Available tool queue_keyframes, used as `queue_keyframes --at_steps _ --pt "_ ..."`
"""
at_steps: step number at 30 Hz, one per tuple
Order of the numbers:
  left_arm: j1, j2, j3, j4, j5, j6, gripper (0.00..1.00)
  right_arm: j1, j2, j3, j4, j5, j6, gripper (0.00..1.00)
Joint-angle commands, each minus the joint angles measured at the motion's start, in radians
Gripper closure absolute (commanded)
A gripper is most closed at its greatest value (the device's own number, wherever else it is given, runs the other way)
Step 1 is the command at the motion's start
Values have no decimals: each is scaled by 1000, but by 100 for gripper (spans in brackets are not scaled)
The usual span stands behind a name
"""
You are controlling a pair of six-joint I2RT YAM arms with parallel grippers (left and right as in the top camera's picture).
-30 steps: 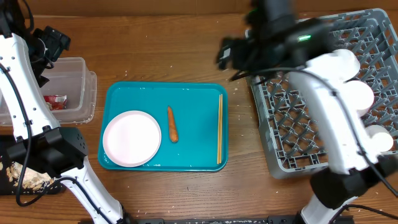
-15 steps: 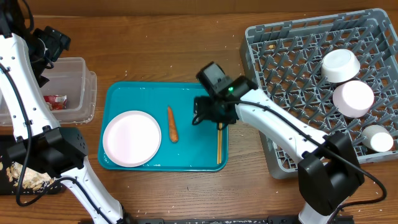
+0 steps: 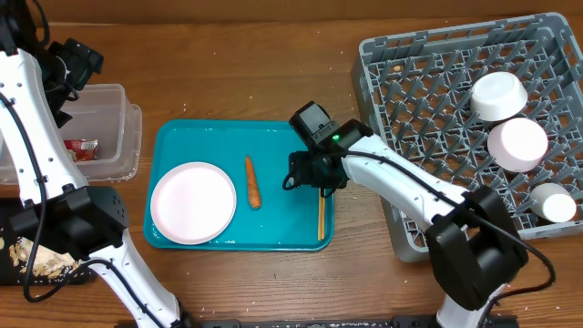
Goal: Sort waste into correct bins and load items into the dishwasher
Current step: 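Move the right gripper to the chopsticks on the tray's right edge, then grasp one wooden chopstick with the right gripper and lift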
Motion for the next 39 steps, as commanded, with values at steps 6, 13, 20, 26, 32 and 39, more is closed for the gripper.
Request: queue_keyframes --at_steps 6,13,20,26,32,39 --pt "-6 5 7 -2 2 -13 0 2 132 -7 64 1 -21 30" --pt "-6 5 7 -2 2 -13 0 2 133 -7 67 2 -21 30" --pt "-6 5 7 -2 2 -13 0 8 133 -2 50 54 -21 31" --pt "-6 4 7 -2 2 -13 0 35 116 17 50 74 -21 34" --pt "-6 5 7 -2 2 -13 0 70 88 23 55 145 3 33" --pt "-6 5 7 -2 2 -13 0 72 86 26 31 178 41 31"
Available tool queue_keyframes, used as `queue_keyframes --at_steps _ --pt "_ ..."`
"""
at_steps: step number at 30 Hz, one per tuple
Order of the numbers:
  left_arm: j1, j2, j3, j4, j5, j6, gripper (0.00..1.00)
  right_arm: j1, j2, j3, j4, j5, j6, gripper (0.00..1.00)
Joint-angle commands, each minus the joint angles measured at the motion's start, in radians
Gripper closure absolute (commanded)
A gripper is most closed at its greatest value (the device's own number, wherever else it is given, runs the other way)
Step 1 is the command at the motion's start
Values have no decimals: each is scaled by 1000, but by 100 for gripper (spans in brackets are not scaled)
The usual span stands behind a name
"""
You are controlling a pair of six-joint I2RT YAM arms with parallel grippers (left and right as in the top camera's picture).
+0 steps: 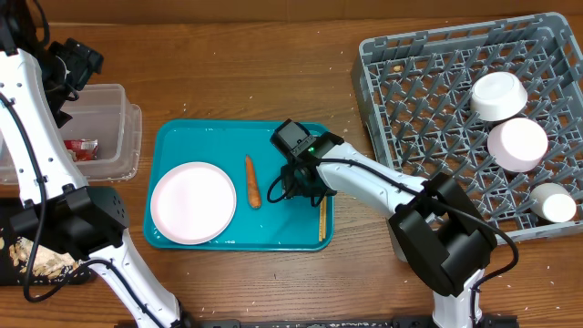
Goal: Sort waste into correct bins and load items into the dishwasher
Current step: 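Grasp one wooden chopstick with the right gripper and lift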
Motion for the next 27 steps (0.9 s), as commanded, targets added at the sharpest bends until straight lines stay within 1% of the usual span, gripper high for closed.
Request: queue_keyframes --at_steps 1,9,14,16,18,27 --pt "-6 5 7 -2 2 -14 0 0 -33 26 -6 39 26 31" --pt "-6 4 7 -2 2 -13 0 3 -71 37 -19 58 28 31" --pt "-6 5 7 -2 2 -13 0 3 -80 37 -18 58 29 30" --pt "-6 5 7 -2 2 -13 0 3 -80 37 -17 58 28 27" --pt "-6 5 7 -2 2 -13 0 2 -79 36 -14 61 28 27" --pt "-6 5 7 -2 2 -13 0 3 -75 -25 67 76 28 27"
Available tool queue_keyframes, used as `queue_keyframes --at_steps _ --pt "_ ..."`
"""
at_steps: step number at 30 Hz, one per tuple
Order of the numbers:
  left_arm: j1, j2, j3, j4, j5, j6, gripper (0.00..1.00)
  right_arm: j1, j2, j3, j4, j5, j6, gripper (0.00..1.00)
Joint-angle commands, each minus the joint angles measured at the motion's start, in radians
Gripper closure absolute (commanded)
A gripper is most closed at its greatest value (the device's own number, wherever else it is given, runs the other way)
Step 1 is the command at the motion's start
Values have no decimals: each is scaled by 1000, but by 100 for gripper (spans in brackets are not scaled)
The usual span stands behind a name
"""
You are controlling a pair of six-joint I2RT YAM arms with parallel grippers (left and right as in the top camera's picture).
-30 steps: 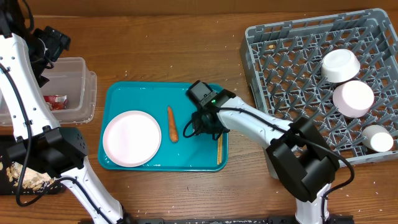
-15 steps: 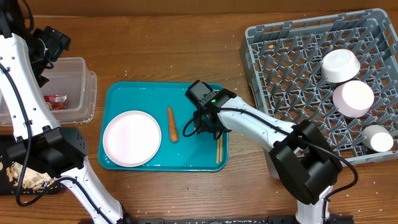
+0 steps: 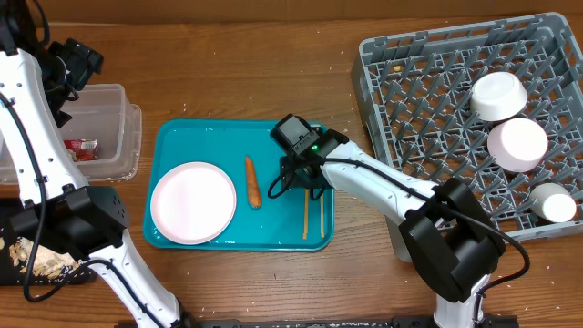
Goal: Sort waste into correct bins and load items into the dishwasher
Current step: 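Grasp one wooden chopstick with the right gripper and lift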
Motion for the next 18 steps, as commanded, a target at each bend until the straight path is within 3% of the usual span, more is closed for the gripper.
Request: queue_keyframes --at_steps 1,7,18 --pt "-6 5 7 -2 2 -13 0 3 -32 -37 20 10 6 27" --pt "-6 5 7 -2 2 -13 0 14 -15 -38 31 11 -6 39" --pt "-6 5 7 -2 2 -13 0 29 34 -38 34 45 -35 41"
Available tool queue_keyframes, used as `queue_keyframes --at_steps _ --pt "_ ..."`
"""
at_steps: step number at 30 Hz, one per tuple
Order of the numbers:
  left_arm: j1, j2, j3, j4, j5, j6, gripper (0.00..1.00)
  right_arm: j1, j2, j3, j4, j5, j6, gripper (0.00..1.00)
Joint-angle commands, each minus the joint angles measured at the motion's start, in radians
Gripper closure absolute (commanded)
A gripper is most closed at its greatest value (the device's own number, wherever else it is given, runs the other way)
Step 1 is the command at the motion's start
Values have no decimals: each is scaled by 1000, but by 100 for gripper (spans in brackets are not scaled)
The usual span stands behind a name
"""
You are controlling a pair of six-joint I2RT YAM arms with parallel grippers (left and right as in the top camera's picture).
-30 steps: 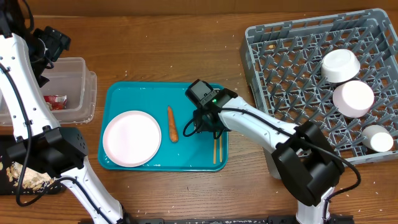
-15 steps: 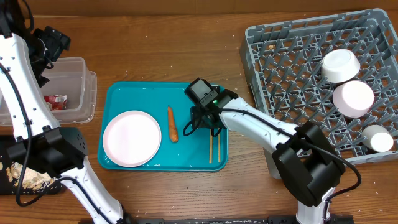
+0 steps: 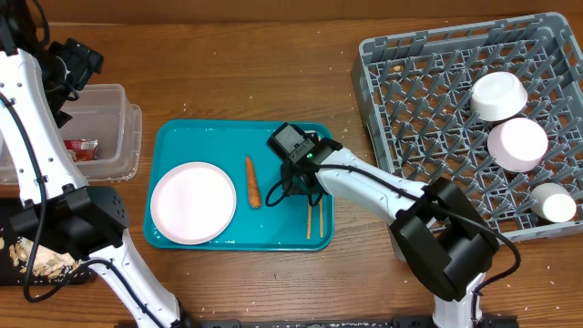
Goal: Sort waste into correct bins and load items into the dishwasher
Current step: 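Grasp one wooden chopstick with the right gripper and lift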
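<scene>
A teal tray holds a white plate, an orange carrot and two wooden chopsticks near its right edge. My right gripper is low over the tray between the carrot and the top ends of the chopsticks. Its fingers look spread and nothing shows between them. My left gripper is up at the far left, above the clear bin; its jaws cannot be made out. The grey dishwasher rack is on the right.
The rack holds two white bowls and a white cup along its right side. The clear bin has a red wrapper in it. A dark bin with pale scraps is at the lower left.
My right gripper has shifted slightly left and toward the front of the tray. The left chopstick now lies closer to the other one.
My right gripper was first over the tray's right side, above the chopsticks lying together. It then stood further left, nearer the carrot. After that one chopstick lay angled apart from the other, and now they lie closer again. Left arm, plate and carrot stayed put.
</scene>
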Motion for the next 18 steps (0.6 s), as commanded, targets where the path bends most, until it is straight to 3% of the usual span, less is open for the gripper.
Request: queue_keyframes --at_steps 1,11,18 --pt "-6 5 7 -2 2 -13 0 2 11 -4 4 23 -8 43" --pt "-6 5 7 -2 2 -13 0 0 69 -1 1 49 -8 53" --pt "-6 4 7 -2 2 -13 0 0 69 20 -35 59 5 89"
